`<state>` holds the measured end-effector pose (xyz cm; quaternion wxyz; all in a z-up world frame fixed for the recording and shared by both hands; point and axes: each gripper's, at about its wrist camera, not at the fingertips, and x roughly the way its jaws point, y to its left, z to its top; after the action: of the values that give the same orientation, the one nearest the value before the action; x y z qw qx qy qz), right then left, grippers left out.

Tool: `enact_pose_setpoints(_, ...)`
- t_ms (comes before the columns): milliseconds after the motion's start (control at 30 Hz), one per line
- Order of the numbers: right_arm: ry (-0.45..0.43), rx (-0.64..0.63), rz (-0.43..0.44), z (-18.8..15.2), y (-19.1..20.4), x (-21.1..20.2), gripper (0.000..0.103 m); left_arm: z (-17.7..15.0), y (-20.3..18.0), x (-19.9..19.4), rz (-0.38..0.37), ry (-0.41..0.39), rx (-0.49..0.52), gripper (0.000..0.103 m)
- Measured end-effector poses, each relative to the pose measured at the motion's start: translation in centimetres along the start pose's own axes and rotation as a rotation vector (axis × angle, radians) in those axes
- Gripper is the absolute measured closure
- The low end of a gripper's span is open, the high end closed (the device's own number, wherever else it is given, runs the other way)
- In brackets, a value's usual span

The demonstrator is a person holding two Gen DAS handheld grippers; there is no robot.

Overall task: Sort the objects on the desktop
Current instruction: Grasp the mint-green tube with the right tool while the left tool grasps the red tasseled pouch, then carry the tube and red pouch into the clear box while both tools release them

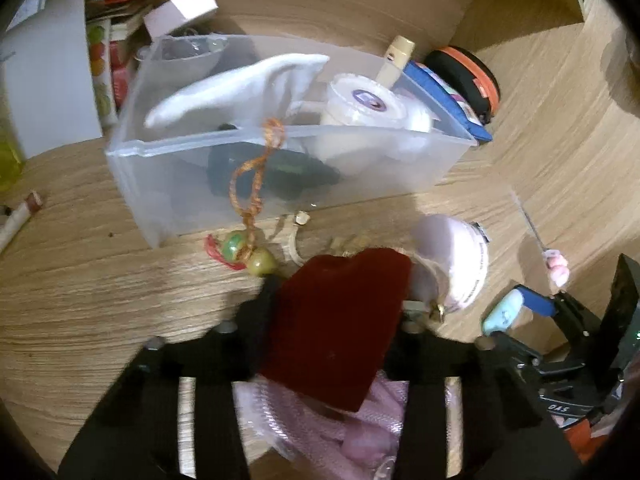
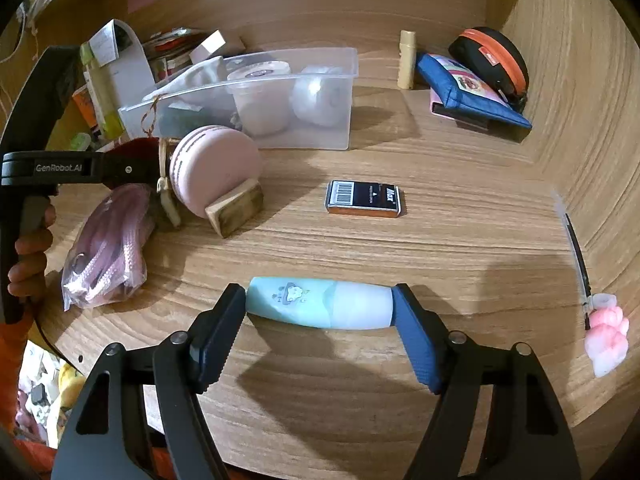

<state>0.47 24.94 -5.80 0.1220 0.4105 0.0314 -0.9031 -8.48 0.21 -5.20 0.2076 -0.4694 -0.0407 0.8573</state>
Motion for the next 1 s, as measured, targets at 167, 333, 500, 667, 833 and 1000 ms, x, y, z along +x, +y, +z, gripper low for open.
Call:
enact_pose_setpoints(167, -0.017, 0.023, 0.012, 0.4, -0.4, -0.3, 0.032, -0.3, 0.4, -0.6, 0.068, -0.038, 0.004, 0.095)
enact_pose_setpoints(333, -0.056, 0.017, 0.016, 1.3, -0.3, -1.2, 0.032, -0.4, 0.4, -2.5, 0.100, -0.109, 0.010, 0.100)
enact_pose_setpoints(500, -0.091, 0.013, 0.028, 2.6, -0.1, -1.9, 0.032, 0.2, 0.1, -4.9, 0.108, -0.184, 0.003, 0.101)
enact_pose_setpoints(667, -0.140, -0.005, 0.042, 4.4, 0.3, -2.8, 0.032, 1.0, -0.1, -7.1, 0.112, -0.250, -0.004, 0.101)
enact_pose_setpoints(833, -0.195, -0.027, 0.062, 6.8, 1.0, -3.7, 0.032, 1.8, -0.1, -8.8, 0.133, -0.299, -0.012, 0.101)
enact_pose_setpoints(1000, -0.261, -0.081, 0.067, 9.7, 2.5, -4.6, 0.032, 2.8, -0.1, -10.1, 0.146, -0.341, -0.018, 0.101)
